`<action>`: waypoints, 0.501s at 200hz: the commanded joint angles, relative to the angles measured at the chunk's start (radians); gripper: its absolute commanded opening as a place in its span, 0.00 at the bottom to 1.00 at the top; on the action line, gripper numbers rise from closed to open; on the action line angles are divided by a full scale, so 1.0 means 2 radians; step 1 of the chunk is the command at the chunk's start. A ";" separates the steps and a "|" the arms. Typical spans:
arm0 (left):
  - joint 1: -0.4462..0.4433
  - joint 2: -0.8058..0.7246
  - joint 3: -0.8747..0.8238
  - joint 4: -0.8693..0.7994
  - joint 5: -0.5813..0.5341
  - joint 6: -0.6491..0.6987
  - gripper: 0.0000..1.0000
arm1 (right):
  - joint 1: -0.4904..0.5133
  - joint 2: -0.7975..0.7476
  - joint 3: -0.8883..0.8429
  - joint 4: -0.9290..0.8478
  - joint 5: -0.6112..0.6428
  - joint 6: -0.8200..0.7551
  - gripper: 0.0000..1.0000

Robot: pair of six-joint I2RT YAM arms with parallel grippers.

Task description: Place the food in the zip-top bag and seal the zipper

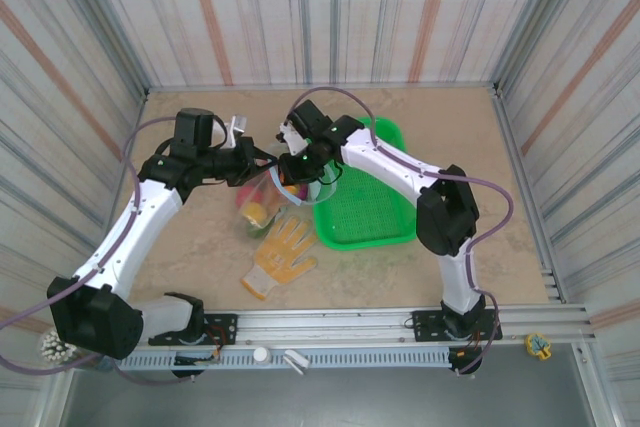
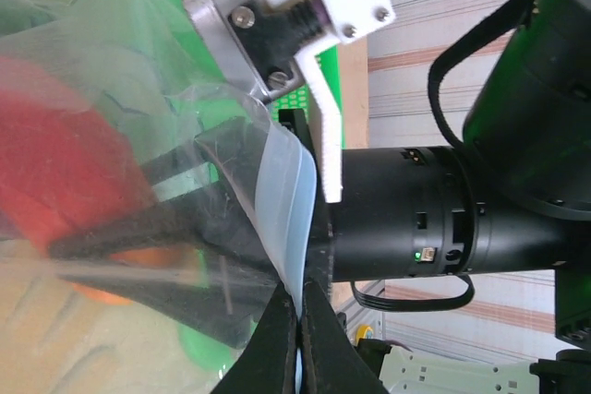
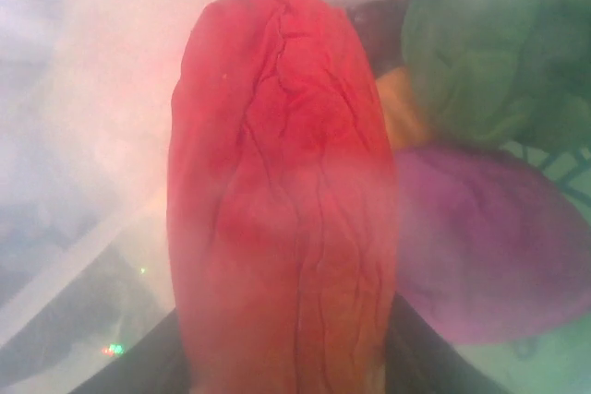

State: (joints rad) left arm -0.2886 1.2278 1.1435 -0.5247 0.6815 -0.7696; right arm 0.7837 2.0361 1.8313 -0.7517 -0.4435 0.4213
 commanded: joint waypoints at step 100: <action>0.005 -0.003 0.001 0.002 -0.006 0.001 0.00 | -0.021 -0.120 -0.090 0.076 0.082 0.045 0.56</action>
State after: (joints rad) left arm -0.2874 1.2366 1.1435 -0.5240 0.6785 -0.7708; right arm 0.7719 1.9400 1.7081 -0.6270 -0.3714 0.4911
